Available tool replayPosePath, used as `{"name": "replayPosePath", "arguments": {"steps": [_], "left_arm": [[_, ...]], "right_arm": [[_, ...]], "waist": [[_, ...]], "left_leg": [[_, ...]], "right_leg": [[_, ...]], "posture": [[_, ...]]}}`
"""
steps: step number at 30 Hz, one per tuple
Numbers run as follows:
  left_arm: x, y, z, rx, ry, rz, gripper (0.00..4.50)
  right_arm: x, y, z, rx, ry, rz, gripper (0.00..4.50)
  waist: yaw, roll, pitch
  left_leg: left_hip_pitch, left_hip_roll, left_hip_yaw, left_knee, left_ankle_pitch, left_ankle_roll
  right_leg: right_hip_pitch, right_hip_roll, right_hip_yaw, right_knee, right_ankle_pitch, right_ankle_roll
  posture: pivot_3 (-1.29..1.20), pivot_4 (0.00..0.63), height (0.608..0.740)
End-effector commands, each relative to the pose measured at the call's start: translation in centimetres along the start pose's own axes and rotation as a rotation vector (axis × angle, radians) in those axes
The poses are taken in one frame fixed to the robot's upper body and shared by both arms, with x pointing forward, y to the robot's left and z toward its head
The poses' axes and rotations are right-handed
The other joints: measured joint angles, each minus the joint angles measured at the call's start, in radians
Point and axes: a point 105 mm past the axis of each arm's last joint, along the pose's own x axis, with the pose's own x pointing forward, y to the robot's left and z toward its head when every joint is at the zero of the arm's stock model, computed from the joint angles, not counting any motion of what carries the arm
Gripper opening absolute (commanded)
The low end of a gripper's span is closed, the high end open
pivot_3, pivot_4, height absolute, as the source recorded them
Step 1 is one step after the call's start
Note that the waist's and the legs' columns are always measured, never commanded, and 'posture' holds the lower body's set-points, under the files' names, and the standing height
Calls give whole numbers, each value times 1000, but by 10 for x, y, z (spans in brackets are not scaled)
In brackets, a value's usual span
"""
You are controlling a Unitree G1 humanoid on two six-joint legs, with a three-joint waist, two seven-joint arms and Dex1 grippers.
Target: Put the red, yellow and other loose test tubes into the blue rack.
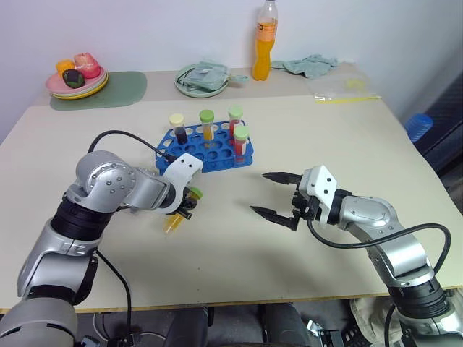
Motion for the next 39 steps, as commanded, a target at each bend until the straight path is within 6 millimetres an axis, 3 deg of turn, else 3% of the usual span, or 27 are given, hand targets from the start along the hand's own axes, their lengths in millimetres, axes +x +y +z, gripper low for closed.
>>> {"name": "replayPosePath", "arguments": {"steps": [1, 7, 11, 14, 16, 20, 25, 33, 39], "left_arm": [[-31, -10, 27, 87, -198, -43, 792], [-91, 11, 60, 175, -791, 62, 792], [-92, 19, 73, 94, -988, 99, 792], [-73, 37, 93, -100, -1163, 348, 792], [-62, 35, 97, -133, -1216, 418, 792], [-39, 8, 108, 22, -1299, 433, 792], [-23, 0, 120, -54, -1377, 359, 792], [5, -7, 128, -64, -1339, 294, 792], [13, -10, 133, -75, -1318, 264, 792]], "right_arm": [[1, 3, 15, -43, -41, 15, 4228], [0, 2, 10, -4, -32, -1, 4228], [5, 2, 9, 13, -40, -19, 4228], [10, 2, 10, 33, -57, -41, 4228], [11, 2, 10, 34, -57, -49, 4228], [11, 0, 10, 31, -60, -84, 4228], [10, -2, 12, 34, -66, -115, 4228], [9, -2, 11, 33, -58, -133, 4228], [8, -2, 10, 31, -55, -136, 4228]], "waist": [[2, 0, 0], [0, 1, 0], [26, 0, 0], [47, 0, -2], [50, -4, -2], [48, -4, -2], [48, -3, -2], [33, -3, -2], [29, -3, -2]], "left_leg": [[0, 0, 0, 0, 1, -2], [0, 1, 2, -2, 3, -5], [0, 1, 2, 0, 1, -1], [0, -1, 2, 1, -1, 2], [0, -1, 2, 2, -1, 2], [-2, -1, 3, 1, 1, -2], [-2, -1, 4, 1, 1, -2], [-2, -1, 4, 1, 1, -2], [-1, -1, 3, 1, 1, -1]], "right_leg": [[0, 0, 0, 0, 0, 0], [0, 0, 1, -1, 0, -1], [3, 0, 0, -3, 0, -1], [5, -1, -1, -5, 0, 0], [5, -1, -1, -6, 1, 1], [3, -1, 0, -8, 1, 1], [4, -1, -1, -8, 1, 1], [4, -1, -1, -8, 1, 2], [4, -1, -2, -7, 1, 2]], "posture": [[0, 150, 740], [0, 150, 740], [0, 150, 740], [0, 150, 740], [0, 150, 740], [0, 150, 740], [0, 150, 740], [0, 150, 740], [0, 150, 740]]}}
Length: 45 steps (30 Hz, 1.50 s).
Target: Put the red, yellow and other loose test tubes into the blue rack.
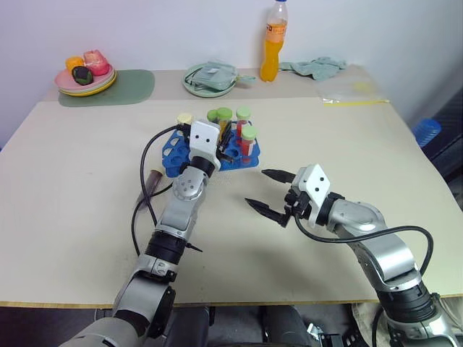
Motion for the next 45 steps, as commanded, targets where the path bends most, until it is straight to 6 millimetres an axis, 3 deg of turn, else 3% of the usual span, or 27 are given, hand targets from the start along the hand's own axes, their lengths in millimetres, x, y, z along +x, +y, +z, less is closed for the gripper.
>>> {"name": "replayPosePath", "arguments": {"steps": [1, 11, 18, 24, 28, 30, 36, 37, 40, 42, 45], "left_arm": [[5, -3, 9, 6, -38, -11, 792], [1, -5, 6, 27, -80, -22, 792], [-10, 12, 17, -44, -119, 27, 4292], [-26, 36, 44, -45, -176, 67, 4292], [-38, 80, 81, -65, -194, 168, 4292], [-44, 99, 88, -71, -143, 202, 4414], [-61, 127, 50, -15, 348, 224, 4414], [-71, 130, 36, 15, 528, 208, 4414], [-100, 143, 21, 47, 930, 205, 4414], [-109, 143, 21, 59, 1081, 169, 4414], [-109, 145, 17, 32, 1158, 139, 4414]], "right_arm": [[-2, 1, 14, -43, -43, -6, 4228], [-1, 2, 16, -47, -48, 0, 4228], [-1, 0, 19, -53, -57, -8, 4228], [0, 1, 20, -54, -60, -4, 4228], [-1, 0, 20, -59, -60, -4, 4228], [-2, 0, 19, -60, -58, -3, 4228], [1, 2, 18, -60, -55, 19, 4228], [2, 3, 18, -60, -58, 25, 4228], [4, 3, 19, -52, -65, 38, 4228], [6, 4, 19, -53, -66, 45, 4228], [7, 4, 19, -54, -68, 47, 4228]], "waist": [[1, 0, 0], [2, 0, 0], [-4, 0, 0], [-2, 0, 0], [-3, 0, 0], [-7, 0, 0], [-4, 0, 0], [-4, 0, 0], [-9, -1, 1], [-14, -1, 1], [-21, 0, 1]], "left_leg": [[0, 0, 0, 0, 0, 0], [0, 0, -1, 1, 0, 0], [0, 0, -2, 0, 0, -1], [0, 0, -3, 0, 0, -1], [0, 0, -3, 1, 0, 0], [0, 1, -3, 0, 0, 0], [2, 0, -4, 1, -2, 4], [2, 0, -4, 1, -2, 4], [1, 0, -4, 0, -2, 3], [2, 1, -5, 0, -2, 3], [3, 1, -5, 0, -2, 3]], "right_leg": [[0, 0, 0, 0, 0, 0], [0, 0, 0, 0, 0, 0], [0, 0, 0, 1, 0, 0], [0, 0, 0, 1, 0, 0], [0, 0, 0, 1, 0, 0], [-1, 0, 0, 2, 0, 0], [0, 1, 0, 4, 0, 0], [0, 1, 0, 4, 0, 0], [-1, 2, 0, 6, 0, 0], [-1, 2, 0, 7, 0, 0], [0, 2, 0, 6, 0, 0]], "posture": [[0, 150, 740], [0, 150, 740], [0, 150, 740], [0, 150, 740], [0, 150, 740], [0, 150, 740], [0, 150, 740], [0, 150, 740], [0, 150, 740], [0, 150, 740], [0, 150, 740]]}}
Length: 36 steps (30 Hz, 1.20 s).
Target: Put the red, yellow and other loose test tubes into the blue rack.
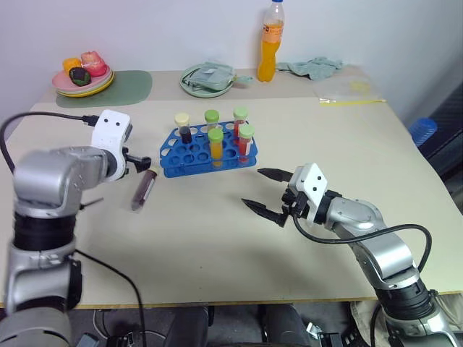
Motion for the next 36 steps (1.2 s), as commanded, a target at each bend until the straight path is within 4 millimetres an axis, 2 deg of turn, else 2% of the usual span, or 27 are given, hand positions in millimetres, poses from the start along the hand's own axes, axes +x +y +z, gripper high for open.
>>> {"name": "replayPosePath", "arguments": {"steps": [1, 10, 13, 19, 22, 24, 26, 27, 29, 31, 33, 36], "left_arm": [[7, -6, -8, -3, 100, -52, 4414], [27, -18, -26, 6, 211, -62, 4414], [28, -16, -29, 20, 224, -41, 3602], [30, -5, -34, -15, 242, 5, 761], [28, 6, -31, -55, 215, 68, 708], [27, 22, -9, -54, 32, 165, 708], [17, 41, 25, -8, -241, 297, 708], [8, 44, 42, 9, -383, 326, 708], [-6, 43, 62, -26, -558, 336, 708], [-16, 33, 76, -66, -685, 297, 708], [-27, 13, 89, -46, -829, 227, 708], [-34, -41, 93, 110, -992, 90, 708]], "right_arm": [[3, 0, 10, -31, -42, 1, 4228], [0, 2, 7, -29, -39, -28, 4228], [0, 2, 7, -29, -37, -33, 4228], [1, 2, 7, -32, -39, -33, 4228], [2, 1, 8, -35, -40, -29, 4228], [1, 1, 8, -28, -41, -17, 4228], [1, 6, 8, -11, -43, 14, 4228], [1, 9, 8, -2, -43, 32, 4228], [2, 14, 7, 16, -43, 65, 4228], [2, 17, 7, 27, -41, 86, 4228], [2, 18, 7, 26, -40, 92, 4228], [3, 16, 7, 31, -44, 81, 4228]], "waist": [[-3, 0, 0], [-8, 0, 0], [-7, 0, 0], [-9, 0, 0], [-8, 0, 0], [-8, 0, 0], [-8, 0, 0], [-8, 0, 0], [-2, 0, 0], [11, 0, 0], [21, -1, 0], [21, -1, 0]], "left_leg": [[0, 0, 0, 0, 0, 0], [0, 1, 0, -1, 2, -3], [0, 0, 0, -1, 1, -2], [0, 0, 0, -1, 1, -2], [0, 0, 0, -1, 1, -2], [0, 0, 0, -1, 1, -2], [0, 1, 0, -1, 2, -4], [-1, 1, 0, -1, 3, -6], [-2, 1, 0, -1, 4, -7], [-3, 0, 0, 0, 4, -7], [-3, 0, 1, 0, 4, -7], [-3, 0, 2, 0, 4, -7]], "right_leg": [[0, 0, 0, 0, 0, 0], [-1, 0, 1, 0, 0, 0], [-1, 0, 1, 0, 0, 0], [-2, 0, 1, 1, 0, 0], [-2, 0, 1, 1, 0, 0], [-2, 0, 1, 1, 0, 0], [-2, 0, 1, 1, 0, 0], [-2, -1, 1, 1, 0, 0], [-3, -1, 1, 0, 0, -1], [-3, -2, 1, 0, 0, -1], [-2, -2, 1, -1, 0, -1], [-2, -2, 1, -1, 0, 0]], "posture": [[0, 150, 740], [0, 150, 740], [0, 150, 740], [0, 150, 740], [0, 150, 740], [0, 150, 740], [0, 150, 740], [0, 150, 740], [0, 150, 740], [0, 150, 740], [0, 150, 740], [0, 150, 740]]}}
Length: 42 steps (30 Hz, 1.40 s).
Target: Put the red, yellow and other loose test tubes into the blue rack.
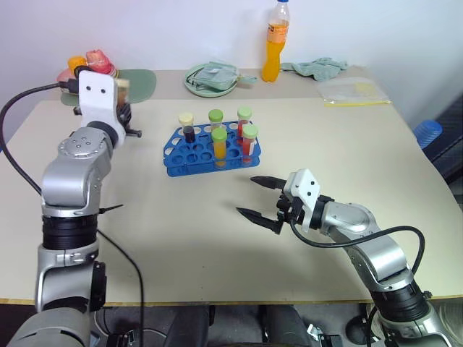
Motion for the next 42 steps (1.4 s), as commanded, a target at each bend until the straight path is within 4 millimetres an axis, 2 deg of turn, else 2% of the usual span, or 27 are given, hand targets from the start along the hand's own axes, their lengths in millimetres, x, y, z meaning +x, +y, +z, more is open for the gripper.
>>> {"name": "replayPosePath", "arguments": {"steps": [1, 2, 6, 9, 12, 16, 23, 31, 42], "left_arm": [[-15, -48, 28, 64, -233, -161, 708], [-18, -55, 28, 50, -263, -177, 708], [-22, -91, 9, -67, -314, -196, 708], [-22, -106, -4, -84, -318, -208, 708], [-20, -108, -18, -50, -279, -179, 708], [-20, -103, -29, -19, -224, -141, 708], [-18, -106, -46, 28, -129, -156, 708], [-16, -109, -52, 13, -126, -163, 708], [-12, -109, -57, -77, -229, -146, 708]], "right_arm": [[-1, 1, 13, -26, -44, 3, 4228], [-1, 1, 13, -26, -44, 3, 4228], [0, 0, 13, -26, -47, -14, 4228], [-1, 0, 13, -26, -46, -25, 4228], [-2, 0, 13, -25, -45, -35, 4228], [-3, -1, 13, -24, -43, -43, 4228], [0, -1, 13, -26, -48, -37, 4228], [-1, -2, 12, -29, -45, -37, 4228], [-2, 0, 12, -28, -44, -42, 4228]], "waist": [[0, 0, 0], [0, 0, 0], [-3, 0, 0], [-6, 0, 0], [-5, 0, 0], [-3, 0, 0], [-4, 0, 0], [-3, 1, 0], [-2, 1, -1]], "left_leg": [[0, 0, 0, 0, 0, 0], [0, 0, 0, 0, 0, 0], [0, 0, 0, 0, 0, 0], [1, 0, 1, 0, 0, 0], [1, 0, 1, 0, -2, 3], [1, 0, 1, 0, -2, 4], [1, 0, 0, 0, -3, 4], [1, 0, 0, 0, -2, 4], [1, 0, 0, 0, -2, 4]], "right_leg": [[0, 0, 0, 0, 0, 0], [0, 0, 0, 0, 0, 0], [0, 0, 0, 0, 0, 0], [0, 1, 0, 1, 0, 0], [0, 1, 0, 1, 0, 0], [0, 1, 0, 1, 0, 0], [0, 1, 0, 1, 0, 0], [0, 1, 0, 1, 0, 0], [1, 1, 0, 1, 0, 0]], "posture": [[0, 150, 740], [0, 150, 740], [0, 150, 740], [0, 150, 740], [0, 150, 740], [0, 150, 740], [0, 150, 740], [0, 150, 740], [0, 150, 740]]}}
